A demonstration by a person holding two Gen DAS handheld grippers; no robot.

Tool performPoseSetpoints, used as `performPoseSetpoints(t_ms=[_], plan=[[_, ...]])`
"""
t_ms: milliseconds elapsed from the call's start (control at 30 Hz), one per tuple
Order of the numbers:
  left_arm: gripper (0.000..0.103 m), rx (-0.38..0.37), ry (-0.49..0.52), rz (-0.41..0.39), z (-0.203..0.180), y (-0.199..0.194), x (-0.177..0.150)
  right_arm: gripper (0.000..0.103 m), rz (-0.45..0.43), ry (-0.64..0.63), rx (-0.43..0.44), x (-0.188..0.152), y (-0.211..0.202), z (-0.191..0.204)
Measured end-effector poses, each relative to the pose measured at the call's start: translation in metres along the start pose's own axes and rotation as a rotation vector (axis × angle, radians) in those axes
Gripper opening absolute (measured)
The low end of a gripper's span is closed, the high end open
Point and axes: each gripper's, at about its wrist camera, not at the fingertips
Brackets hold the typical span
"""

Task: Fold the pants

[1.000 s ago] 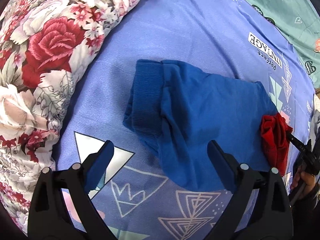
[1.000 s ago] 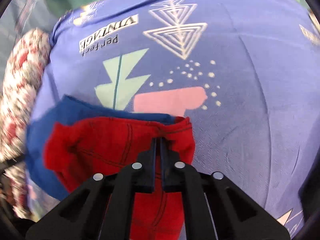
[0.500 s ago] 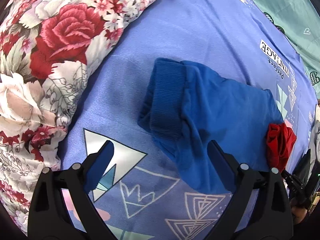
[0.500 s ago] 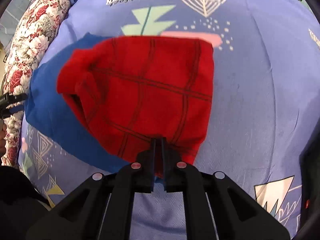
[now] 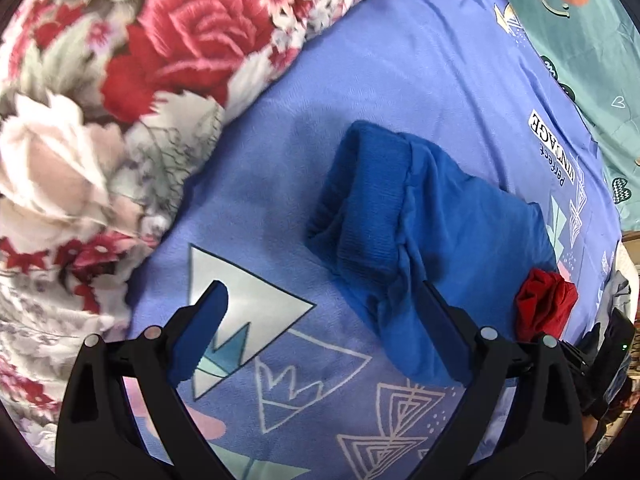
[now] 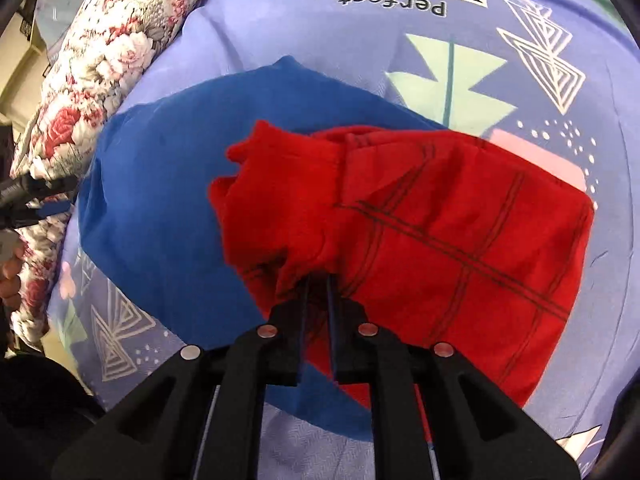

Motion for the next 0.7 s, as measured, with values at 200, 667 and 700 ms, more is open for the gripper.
performPoseSetpoints(t_ms=[200,667,700], plan=[[0.095,-0.050,-0.035,0.074,-0.006,0.026,0.003,0.063,-0.127,0.159,-0.025,-0.020,-0.048,-0.040],[0.063,-0.032,0.058,0.099,-0.038,0.061,0.009,0.067,-0.155,0.358,-0.006,-0.057,-0.067,-0.088],[0.051,-0.031,0.070,0.100,-0.044,0.061,0.009,0.067,-0.160,0.355,-0.003,-0.055,-0.068,-0.087]])
Point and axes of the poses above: each gripper's, at about its wrist camera, not at the fingertips, and y roughly the way its jaws point, z to its left, x to its top, and after that the axes turned 11 degrees about -x, right-handed
